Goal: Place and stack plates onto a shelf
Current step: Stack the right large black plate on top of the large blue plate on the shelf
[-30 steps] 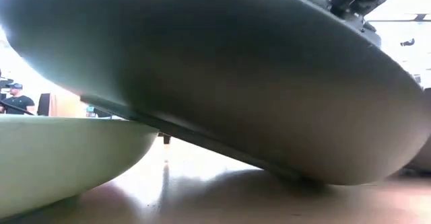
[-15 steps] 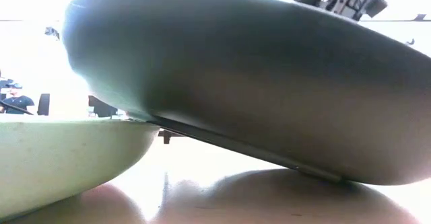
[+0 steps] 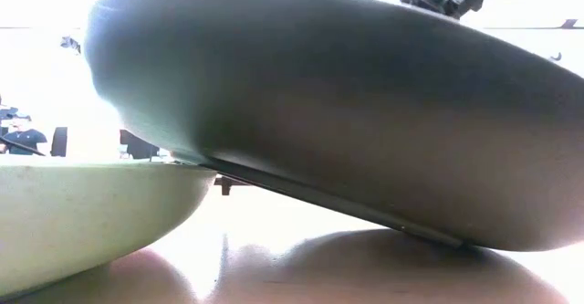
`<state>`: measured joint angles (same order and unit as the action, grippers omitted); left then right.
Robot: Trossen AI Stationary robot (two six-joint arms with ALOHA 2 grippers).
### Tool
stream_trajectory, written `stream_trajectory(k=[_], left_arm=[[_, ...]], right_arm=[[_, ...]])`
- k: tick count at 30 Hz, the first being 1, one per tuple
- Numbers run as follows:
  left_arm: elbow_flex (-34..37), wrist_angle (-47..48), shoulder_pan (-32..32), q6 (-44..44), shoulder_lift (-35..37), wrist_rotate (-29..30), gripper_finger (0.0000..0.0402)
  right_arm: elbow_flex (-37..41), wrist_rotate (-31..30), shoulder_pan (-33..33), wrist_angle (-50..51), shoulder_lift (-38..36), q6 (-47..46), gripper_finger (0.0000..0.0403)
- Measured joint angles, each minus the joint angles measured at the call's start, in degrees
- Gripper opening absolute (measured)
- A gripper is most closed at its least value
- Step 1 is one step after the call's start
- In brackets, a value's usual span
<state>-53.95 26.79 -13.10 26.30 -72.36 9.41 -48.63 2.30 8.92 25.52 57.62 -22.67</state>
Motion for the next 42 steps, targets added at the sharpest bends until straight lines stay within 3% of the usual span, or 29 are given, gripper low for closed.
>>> stream_trajectory(k=[10,19,25,30,42], left_arm=[[0.0,0.0,0.0,0.0,0.0,0.0,0.0096],[0.0,0.0,0.0,0.0,0.0,0.0,0.0096],[0.0,0.0,0.0,0.0,0.0,0.0,0.0096],[0.0,0.0,0.0,0.0,0.0,0.0,0.0096],[0.0,0.0,0.0,0.0,0.0,0.0,0.0096]], right_arm=[[-23.3,-5.9,10.6,24.3,5.4,12.5,0.0023],[-36.3,-5.9,23.9,31.2,10.7,20.6,0.0023],[-38.0,-5.7,32.4,32.3,14.4,24.5,0.0023],[-38.0,-1.5,38.1,34.2,17.9,25.4,0.0023],[-38.0,5.2,43.5,35.7,24.1,26.1,0.0023]])
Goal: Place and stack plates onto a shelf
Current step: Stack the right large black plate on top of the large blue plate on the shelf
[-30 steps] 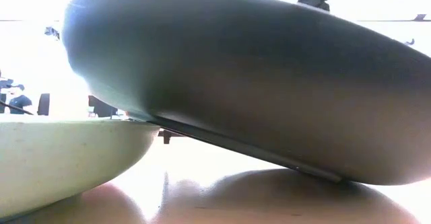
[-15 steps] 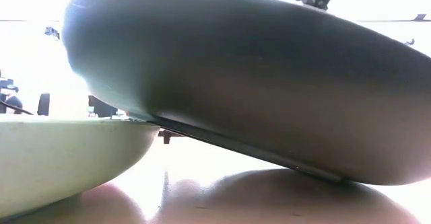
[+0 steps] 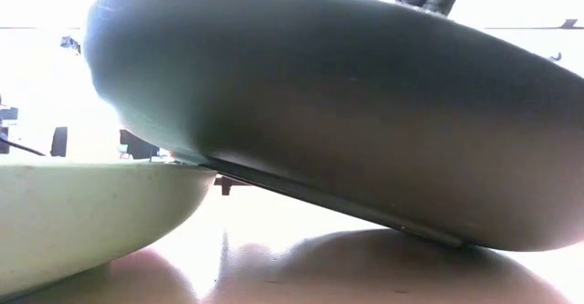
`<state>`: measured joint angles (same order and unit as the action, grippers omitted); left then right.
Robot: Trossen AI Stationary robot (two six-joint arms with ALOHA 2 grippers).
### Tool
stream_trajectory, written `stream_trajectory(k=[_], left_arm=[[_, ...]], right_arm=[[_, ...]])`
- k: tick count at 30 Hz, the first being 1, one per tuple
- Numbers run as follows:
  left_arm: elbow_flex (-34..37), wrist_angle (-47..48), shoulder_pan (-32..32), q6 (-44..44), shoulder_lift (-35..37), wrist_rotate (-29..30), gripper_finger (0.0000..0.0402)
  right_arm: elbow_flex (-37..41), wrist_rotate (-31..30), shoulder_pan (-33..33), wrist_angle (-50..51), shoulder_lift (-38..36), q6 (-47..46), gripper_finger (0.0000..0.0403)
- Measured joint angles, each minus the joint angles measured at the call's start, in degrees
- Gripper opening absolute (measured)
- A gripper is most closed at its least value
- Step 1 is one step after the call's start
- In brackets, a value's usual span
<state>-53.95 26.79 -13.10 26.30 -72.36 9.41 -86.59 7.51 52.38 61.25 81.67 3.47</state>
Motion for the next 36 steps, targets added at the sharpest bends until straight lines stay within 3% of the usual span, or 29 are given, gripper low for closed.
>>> stream_trajectory(k=[10,36], left_arm=[[0.0,0.0,0.0,0.0,0.0,0.0,0.0096],[0.0,0.0,0.0,0.0,0.0,0.0,0.0096]], right_arm=[[0.0,0.8,0.5,3.9,2.7,0.7,0.0023],[0.0,3.1,0.4,2.5,4.4,0.6,0.0027]])
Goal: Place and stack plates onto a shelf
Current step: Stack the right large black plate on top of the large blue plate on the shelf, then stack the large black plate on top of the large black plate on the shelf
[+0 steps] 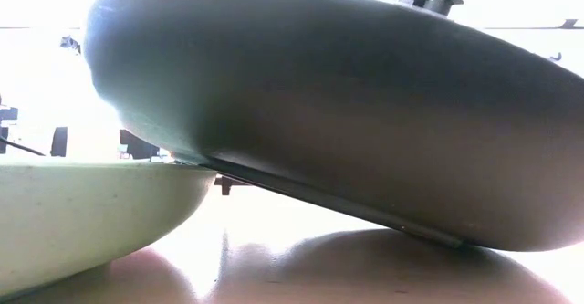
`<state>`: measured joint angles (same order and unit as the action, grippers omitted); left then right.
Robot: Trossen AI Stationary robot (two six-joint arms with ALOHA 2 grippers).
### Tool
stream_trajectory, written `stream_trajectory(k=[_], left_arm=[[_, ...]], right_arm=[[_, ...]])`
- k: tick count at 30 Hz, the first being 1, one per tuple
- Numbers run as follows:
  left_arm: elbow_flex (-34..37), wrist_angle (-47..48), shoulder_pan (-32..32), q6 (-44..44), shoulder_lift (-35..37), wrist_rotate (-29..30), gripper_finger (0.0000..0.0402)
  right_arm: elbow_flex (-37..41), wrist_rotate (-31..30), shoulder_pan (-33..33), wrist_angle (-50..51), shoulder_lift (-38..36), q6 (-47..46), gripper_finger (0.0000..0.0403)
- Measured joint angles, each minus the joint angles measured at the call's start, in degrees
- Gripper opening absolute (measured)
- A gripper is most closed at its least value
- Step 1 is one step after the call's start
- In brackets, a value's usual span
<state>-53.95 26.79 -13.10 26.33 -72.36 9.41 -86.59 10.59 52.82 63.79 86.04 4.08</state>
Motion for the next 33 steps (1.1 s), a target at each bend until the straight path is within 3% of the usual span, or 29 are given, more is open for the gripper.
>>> stream_trajectory(k=[10,25,33], left_arm=[[0.0,0.0,0.0,0.0,0.0,0.0,0.0096],[0.0,0.0,0.0,0.0,0.0,0.0,0.0096],[0.0,0.0,0.0,0.0,0.0,0.0,0.0096]], right_arm=[[0.0,0.0,0.0,0.0,0.0,0.0,0.0033],[0.0,-0.4,0.0,-0.1,0.0,0.2,0.0133],[0.0,-0.5,0.0,-0.1,0.0,0.2,0.0156]])
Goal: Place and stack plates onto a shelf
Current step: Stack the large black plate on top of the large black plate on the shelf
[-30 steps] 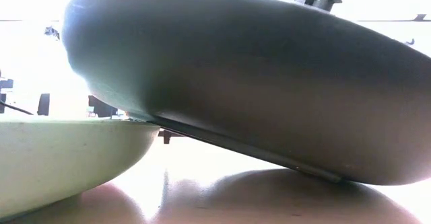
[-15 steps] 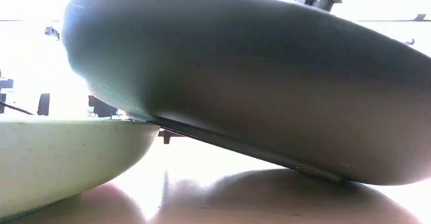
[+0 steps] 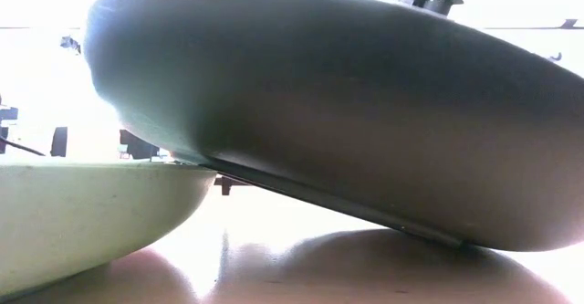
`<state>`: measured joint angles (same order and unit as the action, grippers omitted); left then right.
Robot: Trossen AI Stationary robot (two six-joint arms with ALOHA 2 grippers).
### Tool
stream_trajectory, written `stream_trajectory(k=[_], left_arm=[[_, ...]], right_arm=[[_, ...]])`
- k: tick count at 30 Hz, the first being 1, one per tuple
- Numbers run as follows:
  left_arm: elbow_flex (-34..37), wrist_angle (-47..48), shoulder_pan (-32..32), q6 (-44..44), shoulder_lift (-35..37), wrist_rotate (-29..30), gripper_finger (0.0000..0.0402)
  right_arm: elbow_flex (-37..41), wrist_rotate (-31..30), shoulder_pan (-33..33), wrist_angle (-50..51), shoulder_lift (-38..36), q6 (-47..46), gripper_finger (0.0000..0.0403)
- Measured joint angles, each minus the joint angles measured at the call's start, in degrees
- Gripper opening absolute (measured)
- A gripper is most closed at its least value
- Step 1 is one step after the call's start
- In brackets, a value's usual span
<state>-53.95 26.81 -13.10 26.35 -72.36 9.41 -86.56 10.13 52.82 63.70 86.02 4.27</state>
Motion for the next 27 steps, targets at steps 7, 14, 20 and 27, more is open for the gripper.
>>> stream_trajectory(k=[7,14,20,27], left_arm=[[0.0,0.0,0.0,0.0,0.0,0.0,0.0096],[0.0,0.0,0.0,2.6,0.0,-0.2,0.0096],[0.0,0.0,0.0,6.6,0.0,-0.3,0.0096],[0.0,-0.2,0.0,17.4,0.0,-0.3,0.0096]], right_arm=[[0.0,0.0,0.0,0.0,0.0,0.0,0.0156],[0.0,0.0,0.0,0.0,0.0,0.0,0.0156],[0.0,0.0,0.0,0.0,0.0,0.0,0.0155],[0.0,0.0,0.0,0.0,0.0,0.0,0.0154]])
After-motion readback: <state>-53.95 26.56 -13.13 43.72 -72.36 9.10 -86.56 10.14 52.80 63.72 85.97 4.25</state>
